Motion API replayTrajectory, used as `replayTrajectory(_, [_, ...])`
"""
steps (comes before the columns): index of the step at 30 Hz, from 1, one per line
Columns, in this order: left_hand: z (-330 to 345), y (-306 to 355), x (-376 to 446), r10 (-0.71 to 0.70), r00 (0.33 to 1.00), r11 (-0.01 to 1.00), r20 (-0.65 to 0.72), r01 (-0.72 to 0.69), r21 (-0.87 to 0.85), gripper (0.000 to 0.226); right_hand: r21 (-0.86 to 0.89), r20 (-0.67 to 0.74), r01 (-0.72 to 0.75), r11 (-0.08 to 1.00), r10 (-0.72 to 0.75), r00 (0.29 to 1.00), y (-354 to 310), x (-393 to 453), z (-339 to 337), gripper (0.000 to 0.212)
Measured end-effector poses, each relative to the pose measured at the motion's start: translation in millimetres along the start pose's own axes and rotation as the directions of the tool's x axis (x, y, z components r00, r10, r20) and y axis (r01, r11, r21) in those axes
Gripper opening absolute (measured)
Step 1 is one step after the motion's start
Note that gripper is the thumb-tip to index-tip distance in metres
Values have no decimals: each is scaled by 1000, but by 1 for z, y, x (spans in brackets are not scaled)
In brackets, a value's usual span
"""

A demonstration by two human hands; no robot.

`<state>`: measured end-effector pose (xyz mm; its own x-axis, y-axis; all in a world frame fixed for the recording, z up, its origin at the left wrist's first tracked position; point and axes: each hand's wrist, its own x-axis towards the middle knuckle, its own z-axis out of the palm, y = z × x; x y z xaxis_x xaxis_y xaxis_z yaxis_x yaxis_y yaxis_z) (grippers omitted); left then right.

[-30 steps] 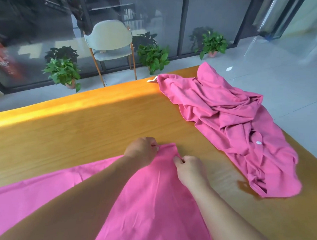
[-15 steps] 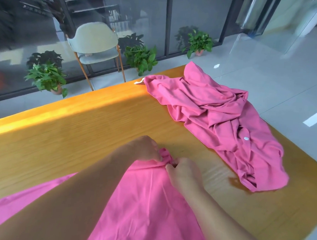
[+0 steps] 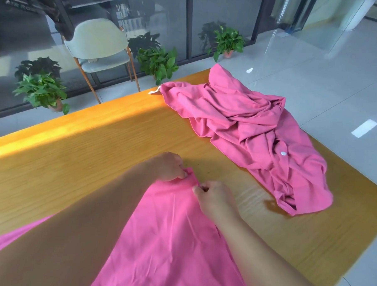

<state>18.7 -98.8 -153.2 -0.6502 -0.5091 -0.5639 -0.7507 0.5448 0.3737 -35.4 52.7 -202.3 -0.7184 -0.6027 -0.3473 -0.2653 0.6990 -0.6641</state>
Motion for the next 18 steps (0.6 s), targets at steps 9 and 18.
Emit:
replayTrajectory(9, [-7,6,2,-23,986,987,168,-4,159,37,-79,4,51,996,-51,999,-1,-2,-3,17])
replayTrajectory(18, [0,-9,19,-1,999,997,42,5,-76,22,147,117,0,989,-18,993,5,1,-11,25])
